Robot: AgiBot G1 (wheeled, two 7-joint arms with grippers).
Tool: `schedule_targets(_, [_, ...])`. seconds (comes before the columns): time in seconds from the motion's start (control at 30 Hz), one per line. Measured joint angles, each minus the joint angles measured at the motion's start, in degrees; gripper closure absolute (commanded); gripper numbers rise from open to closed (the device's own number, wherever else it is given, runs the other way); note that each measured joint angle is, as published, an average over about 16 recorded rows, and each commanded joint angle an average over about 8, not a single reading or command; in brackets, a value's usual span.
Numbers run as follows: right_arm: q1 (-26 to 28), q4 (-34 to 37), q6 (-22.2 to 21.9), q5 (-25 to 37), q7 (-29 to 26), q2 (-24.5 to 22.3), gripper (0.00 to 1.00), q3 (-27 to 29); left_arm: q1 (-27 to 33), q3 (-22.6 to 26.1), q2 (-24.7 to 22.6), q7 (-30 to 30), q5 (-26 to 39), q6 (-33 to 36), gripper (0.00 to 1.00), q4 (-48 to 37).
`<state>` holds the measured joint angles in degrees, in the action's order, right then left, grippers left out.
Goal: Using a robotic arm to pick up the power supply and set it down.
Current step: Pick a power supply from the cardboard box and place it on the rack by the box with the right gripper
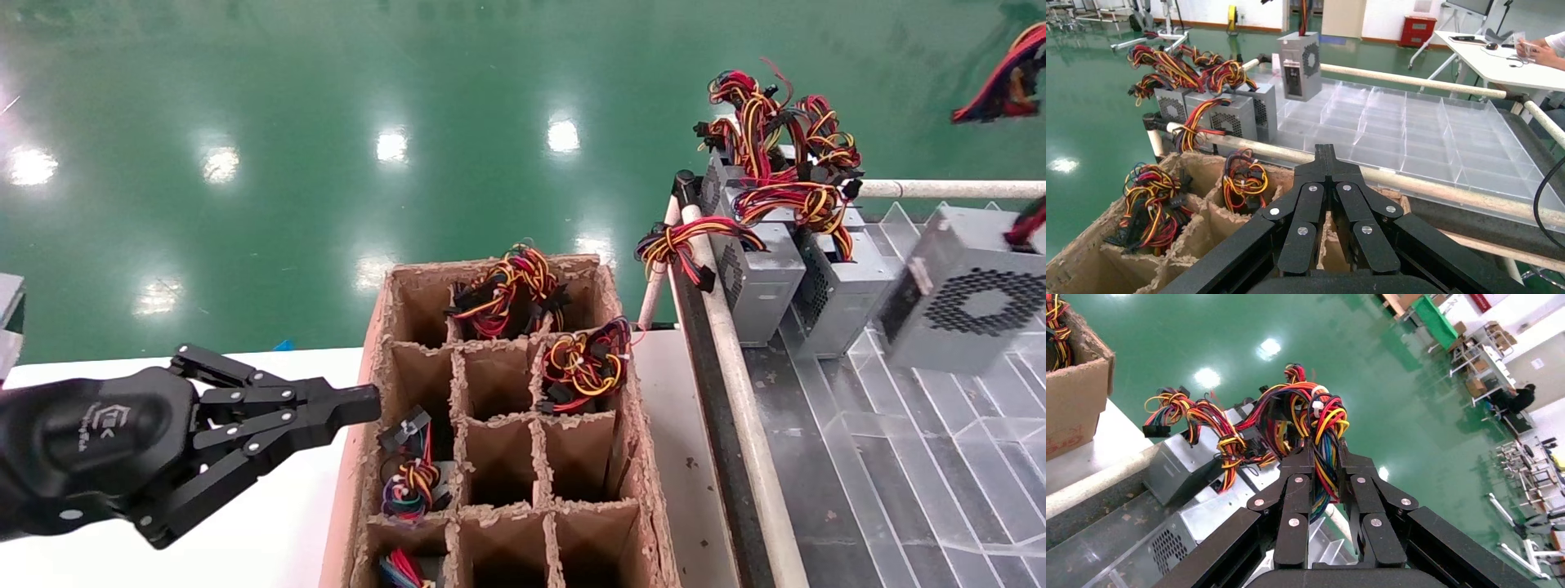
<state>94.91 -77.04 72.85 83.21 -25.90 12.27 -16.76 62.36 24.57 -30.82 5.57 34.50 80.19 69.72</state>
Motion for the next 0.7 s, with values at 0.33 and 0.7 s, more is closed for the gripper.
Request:
schedule_targets(0.33, [-2.96,0.51,-1.86,-0.54,-3.18,-1.23,1.0,-0.35,0.0,0.0,0.0,0.0,0.0,0.0,1.0,0.0])
schedule_targets(0.7, [-11.74,2.56,-11.41,-3.53,-6.63,1.16,1.0,-0.93,0.0,0.0,0.0,0.0,0.0,0.0,1.0,0.0])
